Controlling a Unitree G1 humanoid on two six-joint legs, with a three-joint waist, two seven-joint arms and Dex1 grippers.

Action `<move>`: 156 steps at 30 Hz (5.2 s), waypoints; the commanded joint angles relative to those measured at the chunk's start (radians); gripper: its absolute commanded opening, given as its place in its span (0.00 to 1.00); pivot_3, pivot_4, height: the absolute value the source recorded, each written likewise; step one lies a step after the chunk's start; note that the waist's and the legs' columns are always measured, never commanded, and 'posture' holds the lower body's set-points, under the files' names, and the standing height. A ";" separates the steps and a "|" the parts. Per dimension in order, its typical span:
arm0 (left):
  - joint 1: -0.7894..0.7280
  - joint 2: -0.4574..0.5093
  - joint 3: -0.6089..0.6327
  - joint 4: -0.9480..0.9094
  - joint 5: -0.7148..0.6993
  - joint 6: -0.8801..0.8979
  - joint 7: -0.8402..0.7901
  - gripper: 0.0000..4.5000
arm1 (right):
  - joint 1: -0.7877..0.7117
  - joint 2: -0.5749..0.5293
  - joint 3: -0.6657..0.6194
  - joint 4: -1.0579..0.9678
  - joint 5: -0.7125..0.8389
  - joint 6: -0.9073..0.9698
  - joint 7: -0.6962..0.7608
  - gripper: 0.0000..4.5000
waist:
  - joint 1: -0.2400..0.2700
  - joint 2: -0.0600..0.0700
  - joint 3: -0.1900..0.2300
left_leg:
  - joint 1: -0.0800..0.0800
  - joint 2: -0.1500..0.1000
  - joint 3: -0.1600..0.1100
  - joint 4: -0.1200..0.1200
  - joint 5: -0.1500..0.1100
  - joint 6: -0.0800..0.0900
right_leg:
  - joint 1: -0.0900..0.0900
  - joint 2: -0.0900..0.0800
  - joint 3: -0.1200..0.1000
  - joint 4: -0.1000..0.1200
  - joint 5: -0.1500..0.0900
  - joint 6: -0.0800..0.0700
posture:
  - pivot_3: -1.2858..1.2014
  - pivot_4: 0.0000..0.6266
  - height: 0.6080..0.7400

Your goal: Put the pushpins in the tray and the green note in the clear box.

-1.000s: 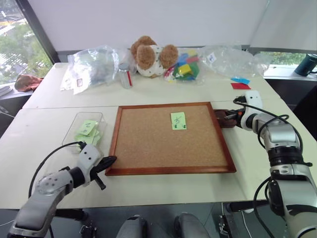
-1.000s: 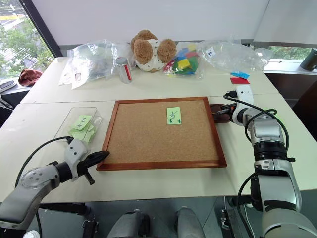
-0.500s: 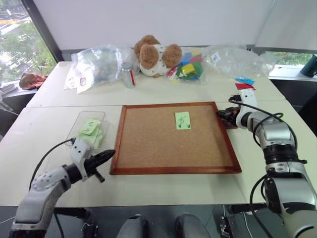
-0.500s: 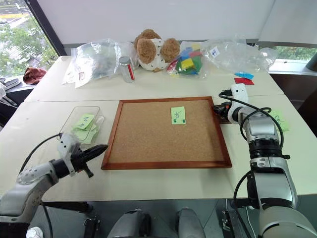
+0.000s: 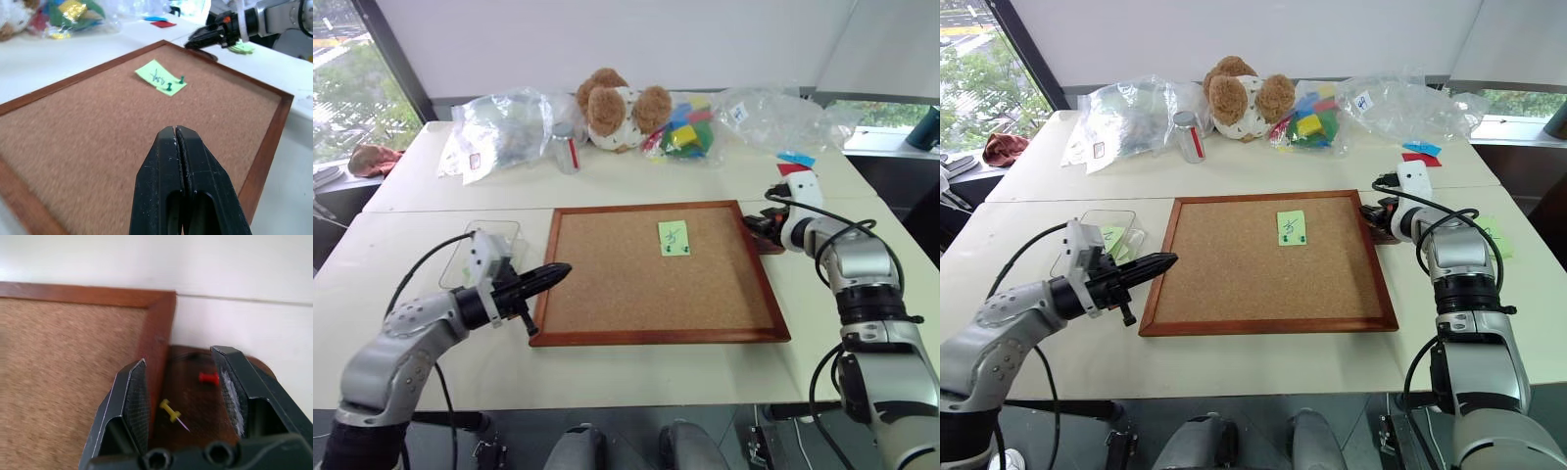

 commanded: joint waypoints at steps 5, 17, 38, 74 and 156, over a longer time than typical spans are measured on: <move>-0.078 -0.070 -0.127 0.095 0.106 -0.062 0.000 0.00 | 0.042 -0.057 -0.015 -0.208 0.035 0.066 0.054 0.50 | -0.002 -0.001 0.000 | 0.000 0.000 0.000 0.000 0.000 -0.001 | 0.000 0.001 0.000 0.000 0.000 0.000 | 0.52 0.24 1.00; -0.168 -0.152 -0.216 0.251 0.235 -0.159 -0.012 0.00 | 0.146 -0.091 -0.032 -0.281 -0.005 0.029 0.006 0.50 | -0.001 -0.001 0.001 | 0.000 0.000 0.000 0.001 0.000 0.000 | 0.000 0.001 0.000 0.001 0.000 0.001 | 0.52 0.24 1.00; -0.161 -0.152 -0.192 0.277 0.267 -0.182 -0.009 0.00 | 0.314 -0.114 0.063 -0.505 0.041 0.083 0.162 0.50 | -0.001 -0.002 0.001 | 0.000 0.000 0.000 0.001 0.001 -0.001 | 0.000 0.002 0.000 0.002 0.000 0.001 | 0.52 0.24 1.00; -0.169 -0.195 -0.274 0.445 0.431 -0.209 0.006 0.00 | 0.171 0.083 0.209 -0.554 0.092 0.141 0.117 0.50 | 0.000 -0.004 0.000 | 0.002 0.000 -0.001 0.003 0.001 -0.001 | 0.001 0.002 0.000 0.003 0.000 0.001 | 0.52 0.24 1.00; -0.158 -0.180 -0.322 0.449 0.454 -0.114 0.028 0.00 | -0.012 -0.041 -0.004 0.044 -0.030 -0.020 0.006 0.84 | 0.000 -0.004 -0.001 | 0.004 0.000 -0.001 0.003 0.001 -0.001 | 0.003 0.001 0.000 0.005 0.000 0.001 | 0.52 0.24 1.00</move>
